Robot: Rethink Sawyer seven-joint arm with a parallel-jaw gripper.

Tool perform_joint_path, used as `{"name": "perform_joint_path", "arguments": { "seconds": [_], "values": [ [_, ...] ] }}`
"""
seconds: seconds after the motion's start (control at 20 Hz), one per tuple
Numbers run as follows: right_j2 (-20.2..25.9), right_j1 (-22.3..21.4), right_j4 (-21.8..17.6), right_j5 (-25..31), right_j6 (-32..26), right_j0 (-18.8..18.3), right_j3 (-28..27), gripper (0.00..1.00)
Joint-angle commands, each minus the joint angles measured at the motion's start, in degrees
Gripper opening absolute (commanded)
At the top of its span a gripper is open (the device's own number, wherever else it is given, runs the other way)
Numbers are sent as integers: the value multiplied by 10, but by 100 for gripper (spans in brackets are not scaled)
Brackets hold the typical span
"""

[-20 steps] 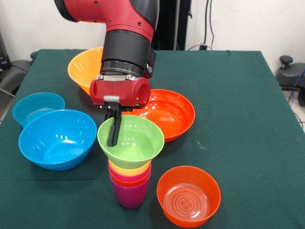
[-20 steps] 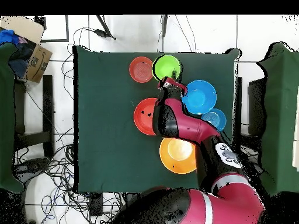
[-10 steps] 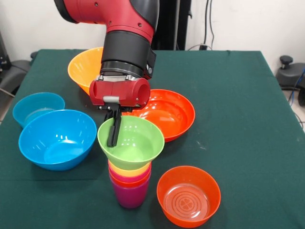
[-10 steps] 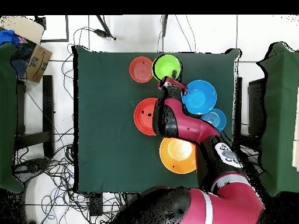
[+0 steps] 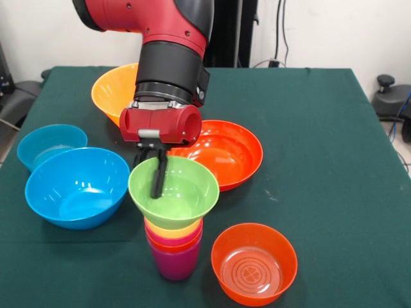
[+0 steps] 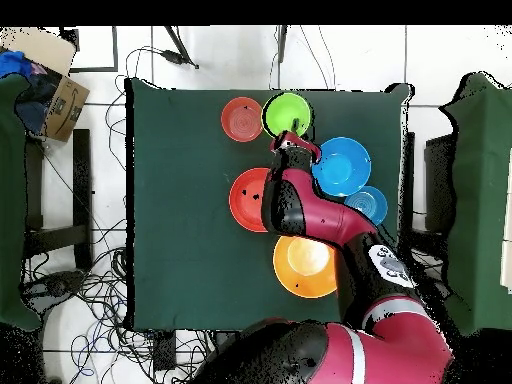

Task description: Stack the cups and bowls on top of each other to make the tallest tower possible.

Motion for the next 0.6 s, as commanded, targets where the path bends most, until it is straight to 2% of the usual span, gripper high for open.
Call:
{"name": "perform_joint_path", "arguments": {
  "seconds": [0.05,0.5,0.6],
  "values": [
    [47,12,-44,10,80,0,-25,100],
    [48,7,-42,17,80,0,-25,100],
    [51,-9,-43,32,79,-4,-18,100]
  ]
}}
